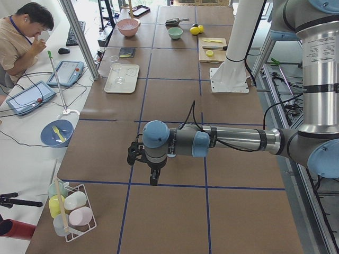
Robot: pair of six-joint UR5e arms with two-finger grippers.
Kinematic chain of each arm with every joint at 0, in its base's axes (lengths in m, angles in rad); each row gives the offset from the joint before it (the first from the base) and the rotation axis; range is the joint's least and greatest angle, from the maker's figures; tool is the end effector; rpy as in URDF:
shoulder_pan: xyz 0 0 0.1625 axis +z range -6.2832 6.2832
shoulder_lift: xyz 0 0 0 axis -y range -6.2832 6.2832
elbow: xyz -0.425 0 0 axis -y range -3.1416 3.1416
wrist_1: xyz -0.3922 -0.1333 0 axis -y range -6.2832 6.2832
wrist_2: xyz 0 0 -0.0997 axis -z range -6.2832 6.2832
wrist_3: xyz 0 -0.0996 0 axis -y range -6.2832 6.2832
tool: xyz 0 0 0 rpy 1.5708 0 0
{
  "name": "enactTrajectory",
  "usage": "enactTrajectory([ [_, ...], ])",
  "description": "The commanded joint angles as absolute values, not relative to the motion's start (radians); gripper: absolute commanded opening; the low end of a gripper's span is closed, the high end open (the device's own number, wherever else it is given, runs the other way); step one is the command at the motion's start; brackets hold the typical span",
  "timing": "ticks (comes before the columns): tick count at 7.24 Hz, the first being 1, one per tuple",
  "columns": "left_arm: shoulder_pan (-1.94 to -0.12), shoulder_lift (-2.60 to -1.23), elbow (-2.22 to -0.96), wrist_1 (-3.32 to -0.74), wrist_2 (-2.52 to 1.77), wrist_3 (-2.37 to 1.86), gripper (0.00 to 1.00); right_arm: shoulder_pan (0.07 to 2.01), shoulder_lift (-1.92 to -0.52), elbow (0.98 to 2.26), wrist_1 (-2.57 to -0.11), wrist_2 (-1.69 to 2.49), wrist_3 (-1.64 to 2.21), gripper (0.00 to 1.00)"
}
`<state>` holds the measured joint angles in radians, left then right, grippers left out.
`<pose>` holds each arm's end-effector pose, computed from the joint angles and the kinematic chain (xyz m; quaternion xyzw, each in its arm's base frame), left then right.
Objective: Pour ice into bowl
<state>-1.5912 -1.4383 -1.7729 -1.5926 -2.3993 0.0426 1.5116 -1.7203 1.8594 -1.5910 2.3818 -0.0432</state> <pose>-0.0689 -0.4392 0.6144 0.0545 0.4006 0.0285 0.9142 0.0354 -0.4351 0.5847 0.0514 -0.3942 -0.0703 0.9149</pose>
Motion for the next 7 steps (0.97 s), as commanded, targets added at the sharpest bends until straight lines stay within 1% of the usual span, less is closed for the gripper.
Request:
enactTrajectory([
  [1,-1.598,-1.448,-1.792,-1.574,-2.398,0.102,1.00,1.511,-1.723,1.852,-1.586,2.381,-0.048,1.00],
  [2,-1.604,-1.431,-1.831,-1.563,-2.392,0.110,1.00,1.509,-1.724,1.850,-1.586,2.379,-0.045,1.00],
  [3,-1.603,-1.430,-1.842,-1.560,-2.390,0.107,1.00,1.509,-1.729,1.850,-1.585,2.381,-0.046,1.00],
  [5,-1.601,-1.428,-1.833,-1.560,-2.390,0.112,1.00,1.500,-1.732,1.850,-1.586,2.391,-0.035,1.00],
  [7,-1.603,-1.428,-1.848,-1.562,-2.395,0.112,1.00,1.450,-1.746,1.850,-1.521,2.402,-0.029,1.00],
])
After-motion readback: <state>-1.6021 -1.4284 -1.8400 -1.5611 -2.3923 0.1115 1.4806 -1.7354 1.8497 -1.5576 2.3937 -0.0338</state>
